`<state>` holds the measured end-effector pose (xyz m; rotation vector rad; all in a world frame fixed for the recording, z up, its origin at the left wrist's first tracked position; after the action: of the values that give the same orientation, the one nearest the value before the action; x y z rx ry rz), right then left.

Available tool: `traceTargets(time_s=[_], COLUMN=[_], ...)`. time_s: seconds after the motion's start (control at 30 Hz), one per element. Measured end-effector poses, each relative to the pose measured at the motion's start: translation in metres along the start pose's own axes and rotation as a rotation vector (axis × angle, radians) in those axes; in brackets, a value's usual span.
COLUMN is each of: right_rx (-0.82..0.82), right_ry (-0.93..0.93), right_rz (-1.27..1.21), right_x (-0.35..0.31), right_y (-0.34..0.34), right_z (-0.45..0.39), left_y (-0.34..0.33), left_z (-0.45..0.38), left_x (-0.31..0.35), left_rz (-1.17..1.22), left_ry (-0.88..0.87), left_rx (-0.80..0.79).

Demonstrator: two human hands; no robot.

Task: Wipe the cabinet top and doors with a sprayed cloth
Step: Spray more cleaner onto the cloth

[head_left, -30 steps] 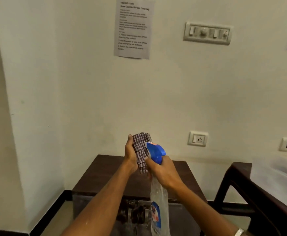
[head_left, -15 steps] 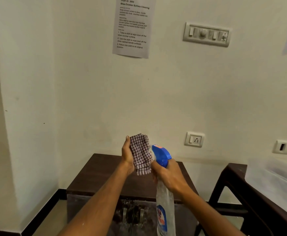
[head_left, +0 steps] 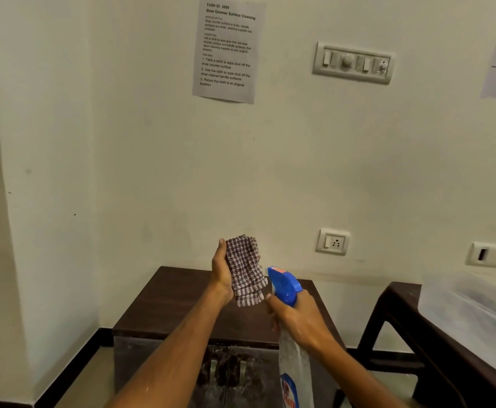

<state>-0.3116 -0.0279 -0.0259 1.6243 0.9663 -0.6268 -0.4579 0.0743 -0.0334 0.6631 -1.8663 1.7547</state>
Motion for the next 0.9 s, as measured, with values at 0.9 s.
traceTargets(time_s=[0.9], right_rx=[-0.020], right_ry=[-0.009], right_rz=[0.072], right_x=[0.008], right_y=[0.009], right_z=[0.019], left_y=[-0.010], left_z=[0.007], left_x=[-0.021], left_rz=[-0.048], left_ry=[0.024], left_rx=[0.013])
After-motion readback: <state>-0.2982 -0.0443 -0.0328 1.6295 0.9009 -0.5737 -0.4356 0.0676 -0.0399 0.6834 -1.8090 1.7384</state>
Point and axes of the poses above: each hand's wrist, its own z-axis away from the middle knuckle, its own y-axis out of the back of the hand, x = y × z, the point moved 8 cm from there along -z, towards the middle knuckle, and after that the axes turned 9 degrees about z, right-handed, at the moved point
